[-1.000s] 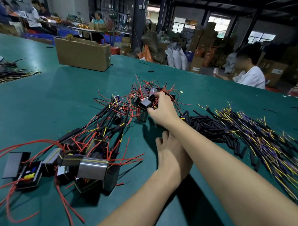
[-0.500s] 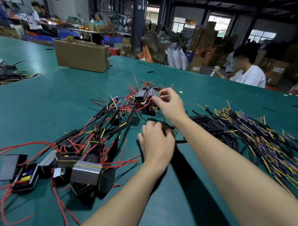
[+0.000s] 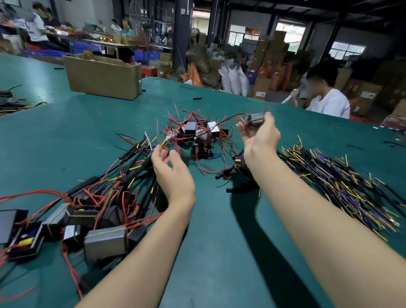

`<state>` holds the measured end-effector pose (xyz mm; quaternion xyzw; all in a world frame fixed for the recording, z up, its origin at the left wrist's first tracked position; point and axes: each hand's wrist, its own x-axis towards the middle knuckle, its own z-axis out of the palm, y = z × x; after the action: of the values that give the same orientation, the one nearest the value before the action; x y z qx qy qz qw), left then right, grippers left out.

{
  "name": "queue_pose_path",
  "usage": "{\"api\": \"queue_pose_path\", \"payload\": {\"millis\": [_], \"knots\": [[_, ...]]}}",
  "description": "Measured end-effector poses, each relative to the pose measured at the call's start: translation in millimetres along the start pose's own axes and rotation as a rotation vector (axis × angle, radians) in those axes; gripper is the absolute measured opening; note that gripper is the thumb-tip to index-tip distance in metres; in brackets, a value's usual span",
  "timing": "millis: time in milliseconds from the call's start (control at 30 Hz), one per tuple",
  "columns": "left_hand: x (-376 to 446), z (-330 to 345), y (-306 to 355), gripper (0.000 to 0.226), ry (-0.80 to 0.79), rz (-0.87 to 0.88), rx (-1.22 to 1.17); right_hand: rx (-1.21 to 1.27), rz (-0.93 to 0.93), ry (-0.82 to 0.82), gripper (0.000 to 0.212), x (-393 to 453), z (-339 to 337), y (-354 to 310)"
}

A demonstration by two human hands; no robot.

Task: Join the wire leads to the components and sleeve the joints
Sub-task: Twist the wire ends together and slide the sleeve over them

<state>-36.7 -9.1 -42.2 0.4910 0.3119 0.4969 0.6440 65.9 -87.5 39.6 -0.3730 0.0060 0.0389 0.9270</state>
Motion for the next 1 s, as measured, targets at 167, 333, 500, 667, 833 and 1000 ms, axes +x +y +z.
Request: {"api": "queue_pose_path", "payload": {"millis": [167,333,500,667,833,1000], "knots": [[0.0,3.6,-3.4,0.041,-0.139,-0.079,0.011,0.153,0.214,-0.085,0.032,-7.2,-21.9,-13.9],[-0.5,5.0,-6.2,0.044,-0.215,-0.118,0.044,-0.235,0.382,-0.256,0.035,-15.1,-47.2,-18.4],[-0.1,2.5,-6.6,0.034,-0.167,-0.125,0.08,-1.035,0.397,-0.533,0.043,-25.3,-59.1,-13.2],[-0.8,-0.6,-9.2,0.031,-0.156,-0.113,0.137,-1.439,0.034,-0.715,0.012,-33.3,-43.9,0.9],[-5.4,-1.2,-4.8,0.046,-0.124,-0.114,0.119,-1.949,-0.283,-0.595,0.036,-29.8,-22.1,31.8],[-8.6,0.7,-2.3,0.049,-0.108,-0.093,0.116,-1.844,-0.247,-0.782,0.059,-26.0,-8.2,59.4]]}}
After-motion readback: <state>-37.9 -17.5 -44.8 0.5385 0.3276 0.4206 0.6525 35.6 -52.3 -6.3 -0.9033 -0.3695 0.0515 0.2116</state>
